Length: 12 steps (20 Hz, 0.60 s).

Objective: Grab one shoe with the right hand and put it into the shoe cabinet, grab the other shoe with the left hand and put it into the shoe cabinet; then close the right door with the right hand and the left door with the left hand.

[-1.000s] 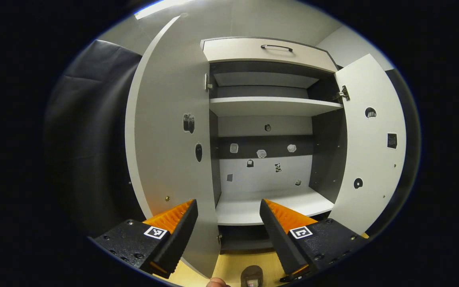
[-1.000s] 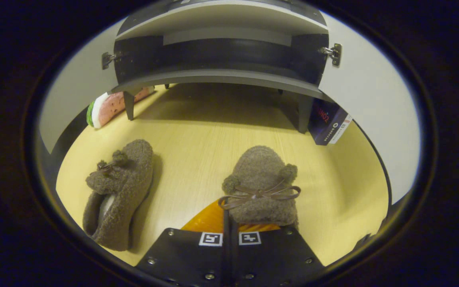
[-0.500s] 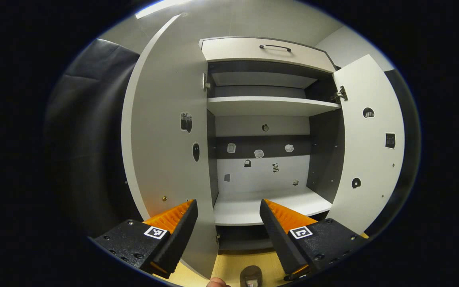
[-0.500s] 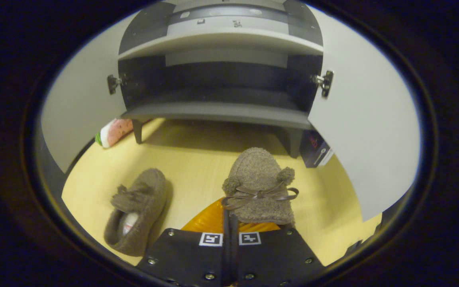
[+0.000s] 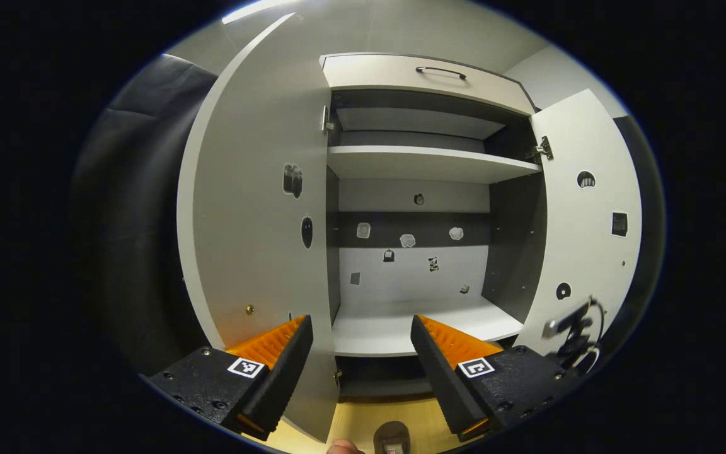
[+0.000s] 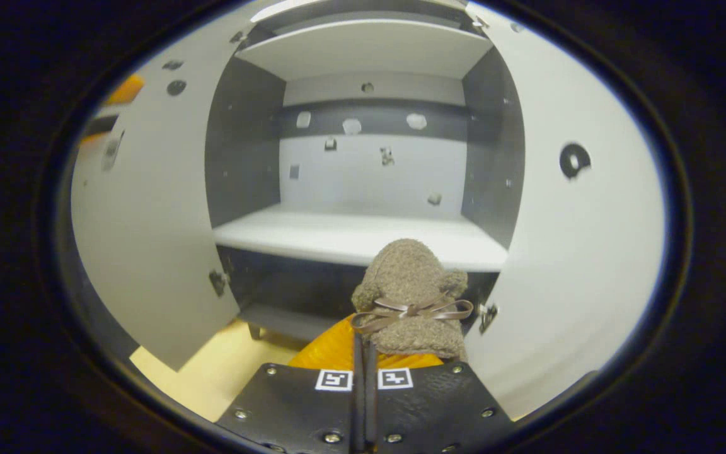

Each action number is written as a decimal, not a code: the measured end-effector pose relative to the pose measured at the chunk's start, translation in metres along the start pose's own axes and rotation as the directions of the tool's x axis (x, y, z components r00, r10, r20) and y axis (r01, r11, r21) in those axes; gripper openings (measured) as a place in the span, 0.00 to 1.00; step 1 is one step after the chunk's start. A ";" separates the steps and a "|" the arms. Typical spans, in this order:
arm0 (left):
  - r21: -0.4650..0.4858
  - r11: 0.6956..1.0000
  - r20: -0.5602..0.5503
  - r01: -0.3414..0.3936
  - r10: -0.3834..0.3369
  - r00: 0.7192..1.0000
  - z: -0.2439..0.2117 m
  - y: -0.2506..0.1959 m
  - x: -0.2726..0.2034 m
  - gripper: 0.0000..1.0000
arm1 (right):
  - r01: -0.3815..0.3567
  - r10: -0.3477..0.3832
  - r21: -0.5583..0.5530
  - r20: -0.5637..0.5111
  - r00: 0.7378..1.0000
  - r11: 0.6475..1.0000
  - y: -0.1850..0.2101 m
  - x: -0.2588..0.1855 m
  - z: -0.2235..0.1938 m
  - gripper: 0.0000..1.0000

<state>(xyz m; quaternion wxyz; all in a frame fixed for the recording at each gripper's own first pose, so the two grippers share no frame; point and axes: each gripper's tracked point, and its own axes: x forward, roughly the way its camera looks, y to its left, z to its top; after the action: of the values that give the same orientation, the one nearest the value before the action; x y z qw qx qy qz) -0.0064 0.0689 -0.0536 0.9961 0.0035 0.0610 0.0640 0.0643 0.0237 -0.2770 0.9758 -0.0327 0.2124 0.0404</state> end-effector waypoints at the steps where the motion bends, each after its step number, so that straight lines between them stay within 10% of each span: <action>1: -0.004 1.000 0.001 0.002 -0.002 1.000 0.000 0.000 0.001 0.94 | 0.000 0.000 0.000 0.023 1.000 1.000 -0.001 0.010 0.022 0.00; 12: -0.015 1.000 0.008 -0.014 0.014 1.000 0.002 0.004 0.009 0.94 | 0.032 -0.032 -0.029 0.013 0.999 0.999 -0.024 0.150 0.111 0.00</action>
<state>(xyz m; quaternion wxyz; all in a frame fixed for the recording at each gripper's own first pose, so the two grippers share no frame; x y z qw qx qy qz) 0.0017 0.0742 -0.0529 0.9959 -0.0034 0.0564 0.0713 0.2486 0.0186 -0.2378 0.9771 -0.0499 0.2051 0.0279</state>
